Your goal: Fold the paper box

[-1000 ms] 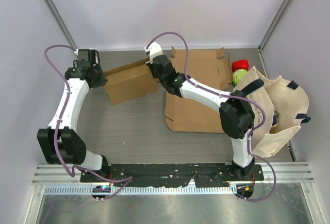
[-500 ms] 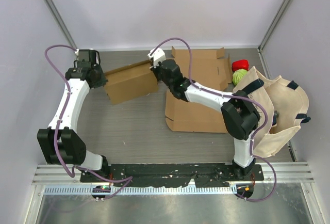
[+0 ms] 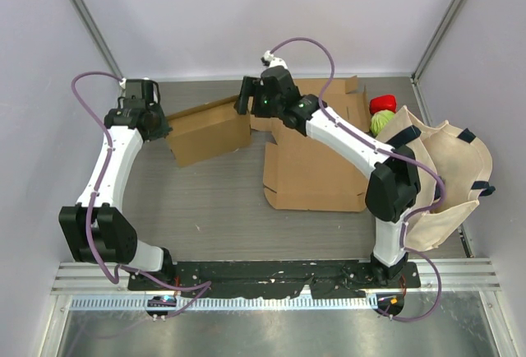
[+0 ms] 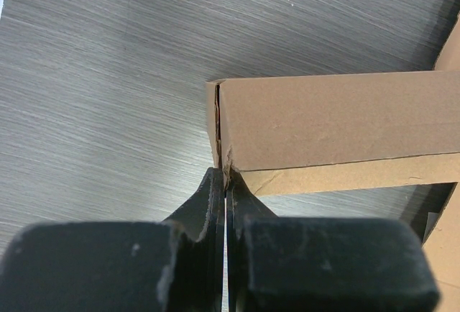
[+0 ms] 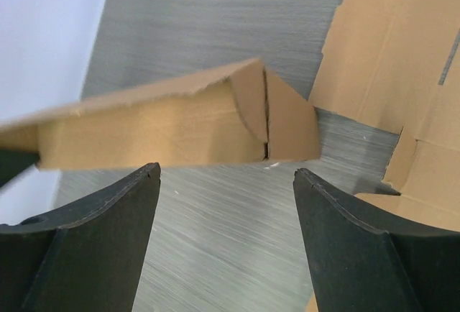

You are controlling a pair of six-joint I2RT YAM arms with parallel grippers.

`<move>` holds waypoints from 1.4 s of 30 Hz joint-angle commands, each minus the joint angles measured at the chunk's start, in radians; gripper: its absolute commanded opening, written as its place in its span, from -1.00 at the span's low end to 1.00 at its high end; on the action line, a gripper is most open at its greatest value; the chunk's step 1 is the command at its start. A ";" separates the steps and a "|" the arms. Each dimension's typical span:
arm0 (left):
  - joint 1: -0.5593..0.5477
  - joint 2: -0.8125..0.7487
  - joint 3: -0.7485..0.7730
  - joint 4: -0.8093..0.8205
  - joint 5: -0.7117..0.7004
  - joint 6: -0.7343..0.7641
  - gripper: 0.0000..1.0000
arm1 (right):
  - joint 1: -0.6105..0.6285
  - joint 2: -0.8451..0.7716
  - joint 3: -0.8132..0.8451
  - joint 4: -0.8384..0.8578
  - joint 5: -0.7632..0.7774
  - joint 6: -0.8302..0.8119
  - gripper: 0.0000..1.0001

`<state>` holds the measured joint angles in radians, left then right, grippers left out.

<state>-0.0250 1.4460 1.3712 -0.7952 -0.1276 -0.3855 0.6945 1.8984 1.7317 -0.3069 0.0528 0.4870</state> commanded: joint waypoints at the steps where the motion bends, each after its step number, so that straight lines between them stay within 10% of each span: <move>1: -0.010 -0.012 -0.020 -0.039 0.017 -0.006 -1.00 | -0.027 0.030 0.181 -0.112 0.111 0.341 0.60; 16: -0.013 -0.030 -0.029 -0.039 0.014 -0.003 -1.00 | -0.016 0.235 0.379 -0.123 0.206 0.259 0.25; 25: -0.013 -0.050 -0.052 -0.027 0.040 -0.024 -0.97 | 0.000 0.111 0.007 0.142 0.257 0.202 0.13; 32: 0.000 -0.171 -0.063 -0.033 0.094 -0.044 0.27 | -0.003 0.102 -0.098 0.278 0.265 0.116 0.11; 36: 0.061 -0.291 -0.052 -0.013 0.198 -0.113 0.56 | -0.006 0.119 -0.078 0.276 0.246 0.114 0.11; 42: 0.276 -0.213 -0.026 0.114 0.552 -0.275 -0.04 | -0.006 0.122 -0.064 0.287 0.209 0.128 0.11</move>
<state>0.1299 1.1538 1.3170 -0.8040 0.1379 -0.5308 0.6918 2.0094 1.6615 -0.0074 0.2722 0.6445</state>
